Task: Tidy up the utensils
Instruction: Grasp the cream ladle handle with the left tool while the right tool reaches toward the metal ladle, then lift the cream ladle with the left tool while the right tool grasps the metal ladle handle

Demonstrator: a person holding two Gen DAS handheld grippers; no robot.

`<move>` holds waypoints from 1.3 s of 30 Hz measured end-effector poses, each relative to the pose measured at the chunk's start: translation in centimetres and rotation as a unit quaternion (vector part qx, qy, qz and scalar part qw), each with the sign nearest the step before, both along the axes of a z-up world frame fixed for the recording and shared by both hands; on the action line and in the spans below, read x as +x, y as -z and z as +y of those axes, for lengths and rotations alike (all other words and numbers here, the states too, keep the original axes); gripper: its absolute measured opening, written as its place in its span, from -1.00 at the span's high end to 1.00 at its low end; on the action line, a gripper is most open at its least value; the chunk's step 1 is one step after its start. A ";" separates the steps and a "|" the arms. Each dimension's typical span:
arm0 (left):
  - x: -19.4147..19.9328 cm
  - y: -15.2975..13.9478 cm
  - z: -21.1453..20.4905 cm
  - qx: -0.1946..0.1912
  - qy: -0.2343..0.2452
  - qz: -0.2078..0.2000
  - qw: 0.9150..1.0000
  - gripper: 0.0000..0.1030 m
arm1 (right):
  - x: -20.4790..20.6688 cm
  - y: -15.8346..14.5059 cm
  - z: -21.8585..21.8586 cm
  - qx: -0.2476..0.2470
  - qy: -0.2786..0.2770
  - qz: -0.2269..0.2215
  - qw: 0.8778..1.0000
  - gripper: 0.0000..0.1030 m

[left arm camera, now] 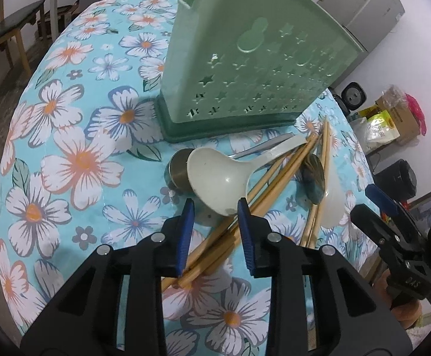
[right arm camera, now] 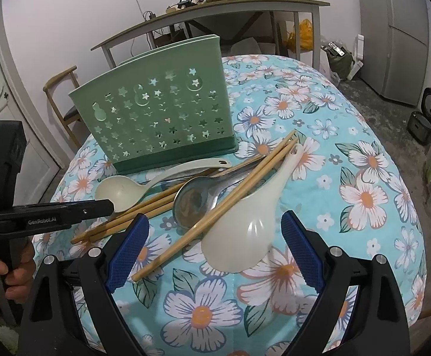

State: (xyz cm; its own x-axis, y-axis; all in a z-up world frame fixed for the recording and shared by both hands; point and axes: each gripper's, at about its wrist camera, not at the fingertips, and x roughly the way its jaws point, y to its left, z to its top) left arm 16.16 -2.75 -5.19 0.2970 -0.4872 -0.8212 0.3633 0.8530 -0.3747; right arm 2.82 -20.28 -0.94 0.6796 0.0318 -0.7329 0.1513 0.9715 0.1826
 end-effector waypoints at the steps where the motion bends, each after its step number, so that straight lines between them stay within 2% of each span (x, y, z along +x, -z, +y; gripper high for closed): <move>1: 0.1 0.1 0.0 0.000 -0.004 0.001 1.000 0.45 | -0.1 0.0 -0.1 0.001 0.001 -0.001 1.000 -0.72; 2: 0.2 0.2 0.1 0.001 -0.010 0.004 1.000 0.46 | -0.2 0.0 -0.1 0.002 0.001 -0.001 1.000 -0.72; 5: 0.5 0.5 0.3 0.004 -0.025 0.012 1.000 0.69 | -0.5 -0.2 -0.3 0.003 0.002 -0.004 1.000 -0.72; 8: 0.3 0.2 0.5 0.012 -0.036 0.009 0.999 0.78 | -0.7 -0.4 -0.5 0.002 0.003 -0.008 1.000 -0.72; 12: -0.4 -0.9 0.8 0.026 -0.040 -0.015 0.999 0.84 | -1.0 -0.5 -0.7 0.004 0.005 -0.011 1.000 -0.72; 19: -1.8 -3.5 1.4 0.050 -0.047 -0.083 0.994 0.94 | -1.4 -0.9 -0.3 0.000 0.001 -0.019 1.000 -0.70; 23: -2.4 -5.0 1.8 0.056 -0.056 -0.124 0.989 0.94 | -1.1 -1.1 0.7 0.001 -0.019 -0.027 0.999 -0.55; 27: -2.6 -6.0 2.7 0.053 -0.068 -0.144 0.986 0.94 | -0.1 -0.9 2.1 -0.007 -0.047 -0.028 0.998 -0.37; 31: -2.6 -6.5 3.9 0.051 -0.081 -0.153 0.984 0.94 | 1.1 -0.2 3.7 -0.038 -0.062 -0.021 0.997 -0.21; 39: -2.3 -6.8 5.4 0.041 -0.092 -0.160 0.982 0.94 | 2.9 0.9 5.5 -0.114 -0.057 -0.002 0.992 0.14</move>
State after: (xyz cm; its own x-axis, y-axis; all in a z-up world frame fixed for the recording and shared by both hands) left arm 13.87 2.69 1.57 0.6240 -0.3361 -0.7055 0.2875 0.9382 -0.1928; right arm 5.75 -14.80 -1.83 0.6840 -0.0573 -0.7272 0.0384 0.9984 -0.0425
